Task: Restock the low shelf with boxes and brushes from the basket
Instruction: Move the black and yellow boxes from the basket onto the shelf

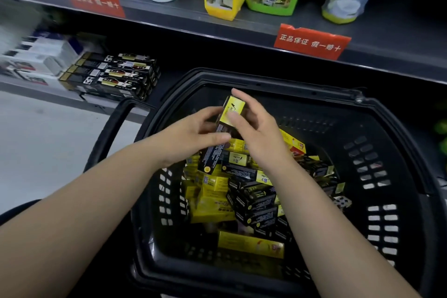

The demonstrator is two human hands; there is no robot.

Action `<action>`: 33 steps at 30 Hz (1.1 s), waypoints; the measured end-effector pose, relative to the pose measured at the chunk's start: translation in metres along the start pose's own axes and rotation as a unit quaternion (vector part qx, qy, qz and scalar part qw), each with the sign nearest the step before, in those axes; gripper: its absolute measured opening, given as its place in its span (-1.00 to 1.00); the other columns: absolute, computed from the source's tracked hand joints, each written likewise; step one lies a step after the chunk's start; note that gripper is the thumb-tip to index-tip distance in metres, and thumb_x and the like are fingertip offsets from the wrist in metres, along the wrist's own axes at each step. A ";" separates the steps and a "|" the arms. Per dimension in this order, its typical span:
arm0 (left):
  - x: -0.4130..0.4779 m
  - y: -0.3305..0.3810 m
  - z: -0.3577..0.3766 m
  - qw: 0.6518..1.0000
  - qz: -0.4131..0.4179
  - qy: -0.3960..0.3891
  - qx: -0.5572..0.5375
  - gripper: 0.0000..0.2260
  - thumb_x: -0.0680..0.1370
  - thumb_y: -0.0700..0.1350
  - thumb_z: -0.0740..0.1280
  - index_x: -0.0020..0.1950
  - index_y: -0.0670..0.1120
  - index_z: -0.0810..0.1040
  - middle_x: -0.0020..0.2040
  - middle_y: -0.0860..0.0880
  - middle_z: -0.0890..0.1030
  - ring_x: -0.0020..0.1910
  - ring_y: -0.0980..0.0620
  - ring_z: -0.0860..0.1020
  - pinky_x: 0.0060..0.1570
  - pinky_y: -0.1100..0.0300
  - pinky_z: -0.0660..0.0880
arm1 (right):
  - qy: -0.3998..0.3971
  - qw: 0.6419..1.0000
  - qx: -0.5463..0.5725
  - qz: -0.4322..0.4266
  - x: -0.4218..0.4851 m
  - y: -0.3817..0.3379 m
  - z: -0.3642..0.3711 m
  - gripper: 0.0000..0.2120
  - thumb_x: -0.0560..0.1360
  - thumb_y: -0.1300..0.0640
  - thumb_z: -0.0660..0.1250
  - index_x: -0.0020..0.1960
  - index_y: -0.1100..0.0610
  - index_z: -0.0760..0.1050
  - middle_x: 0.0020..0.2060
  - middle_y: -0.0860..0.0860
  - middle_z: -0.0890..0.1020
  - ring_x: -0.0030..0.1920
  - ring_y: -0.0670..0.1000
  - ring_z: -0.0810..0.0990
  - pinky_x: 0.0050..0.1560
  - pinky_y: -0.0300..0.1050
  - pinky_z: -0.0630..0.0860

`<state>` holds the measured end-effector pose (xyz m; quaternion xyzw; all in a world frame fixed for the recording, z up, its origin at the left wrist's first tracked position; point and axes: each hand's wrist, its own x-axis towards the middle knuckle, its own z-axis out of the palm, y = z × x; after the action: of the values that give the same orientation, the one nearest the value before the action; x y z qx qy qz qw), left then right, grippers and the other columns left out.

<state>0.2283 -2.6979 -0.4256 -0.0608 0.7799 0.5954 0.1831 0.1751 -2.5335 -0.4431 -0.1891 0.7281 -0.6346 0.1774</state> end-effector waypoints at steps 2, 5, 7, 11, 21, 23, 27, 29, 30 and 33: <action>-0.002 -0.004 0.000 0.999 -0.035 0.032 -0.001 -0.39 0.41 0.08 0.38 0.43 0.06 0.29 0.21 0.03 0.57 0.18 0.11 0.55 0.25 0.07 0.43 | 0.021 0.998 -0.056 0.020 0.005 0.013 -0.001 -0.72 0.58 -0.09 0.13 0.28 -0.23 0.41 0.14 -0.21 0.56 0.11 -0.28 0.51 -0.04 -0.43 0.40; -0.006 -0.013 -0.001 0.984 -0.099 0.099 -0.107 -0.66 0.50 -0.04 0.35 0.26 0.02 0.45 0.15 -0.03 0.62 0.10 0.03 0.60 0.16 -0.01 0.49 | -0.062 0.955 -0.258 0.131 0.007 0.045 -0.004 -0.61 0.58 -0.06 0.18 0.38 0.00 0.36 0.31 0.03 0.46 0.18 0.01 0.48 0.00 -0.18 0.44; -0.005 -0.017 -0.002 0.965 -0.137 0.125 -0.184 -0.77 0.52 -0.09 0.33 0.18 -0.04 0.49 0.08 -0.06 0.65 -0.01 0.04 0.64 -0.07 0.09 0.56 | -0.163 0.879 -0.415 0.168 -0.003 0.065 -0.001 -0.50 0.55 -0.03 0.26 0.45 0.04 0.27 0.38 0.10 0.37 0.33 0.12 0.37 0.21 -0.06 0.40; 0.003 -0.019 0.001 0.952 -0.160 0.142 -0.219 -0.80 0.54 -0.09 0.33 0.14 -0.09 0.51 0.00 -0.04 0.66 -0.04 0.04 0.63 -0.24 0.16 0.54 | -0.091 0.881 -0.453 0.104 -0.017 0.062 -0.007 -0.57 0.54 0.03 0.29 0.39 0.00 0.36 0.25 0.09 0.54 0.20 0.12 0.50 0.04 -0.07 0.46; 0.010 -0.025 0.031 0.923 -0.148 0.111 -0.336 -0.73 0.55 -0.04 0.30 0.19 -0.13 0.48 -0.03 -0.07 0.69 -0.09 0.03 0.65 -0.21 0.17 0.56 | 0.065 0.984 -0.073 0.148 -0.050 0.023 -0.009 -0.82 0.49 0.01 0.32 -0.06 -0.08 0.30 -0.16 -0.13 0.54 -0.21 -0.17 0.53 -0.16 -0.19 0.47; 0.011 -0.027 0.037 0.915 -0.139 0.116 -0.361 -0.70 0.56 -0.07 0.28 0.25 -0.16 0.45 0.04 -0.10 0.67 -0.05 0.02 0.65 -0.17 0.17 0.58 | 0.035 0.987 -0.055 0.148 -0.052 0.028 0.006 -0.78 0.48 0.01 0.33 0.00 -0.09 0.30 -0.08 -0.12 0.56 -0.13 -0.20 0.56 -0.16 -0.23 0.49; 0.016 -0.026 0.039 0.906 -0.146 0.129 -0.377 -0.69 0.56 -0.08 0.28 0.27 -0.16 0.44 0.08 -0.13 0.65 0.04 -0.05 0.62 -0.07 0.09 0.56 | 0.007 0.990 -0.032 0.139 -0.051 0.038 0.016 -0.74 0.47 -0.04 0.35 0.03 -0.16 0.28 0.01 -0.15 0.56 -0.05 -0.26 0.56 -0.05 -0.33 0.49; 0.018 -0.023 0.042 0.906 -0.145 0.126 -0.376 -0.72 0.56 -0.08 0.29 0.24 -0.15 0.46 0.05 -0.11 0.66 0.01 -0.03 0.63 -0.10 0.09 0.56 | 0.012 0.990 -0.012 0.137 -0.051 0.040 0.010 -0.77 0.48 -0.04 0.34 0.04 -0.16 0.32 0.05 -0.13 0.57 0.02 -0.20 0.58 0.07 -0.17 0.51; 0.019 -0.022 0.042 0.910 -0.145 0.122 -0.369 -0.73 0.56 -0.08 0.29 0.23 -0.14 0.47 0.04 -0.10 0.66 -0.01 -0.02 0.63 -0.12 0.11 0.56 | 0.014 0.990 0.008 0.139 -0.051 0.041 0.008 -0.81 0.49 -0.04 0.33 0.04 -0.14 0.35 0.05 -0.11 0.59 0.04 -0.17 0.58 0.10 -0.12 0.51; 0.020 -0.024 0.043 0.932 -0.151 0.094 -0.315 -0.74 0.53 -0.09 0.33 0.21 -0.10 0.49 0.05 -0.11 0.65 -0.02 -0.03 0.62 -0.13 0.12 0.54 | 0.030 0.980 0.098 0.171 -0.049 0.044 0.000 -0.78 0.40 -0.15 0.34 -0.11 -0.03 0.46 -0.04 0.00 0.66 0.01 -0.02 0.63 0.10 0.00 0.54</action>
<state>0.2261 -2.6616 -0.4639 -0.2880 0.5477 0.7674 0.1677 0.2157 -2.5035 -0.4857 -0.0243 0.6893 -0.6682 0.2789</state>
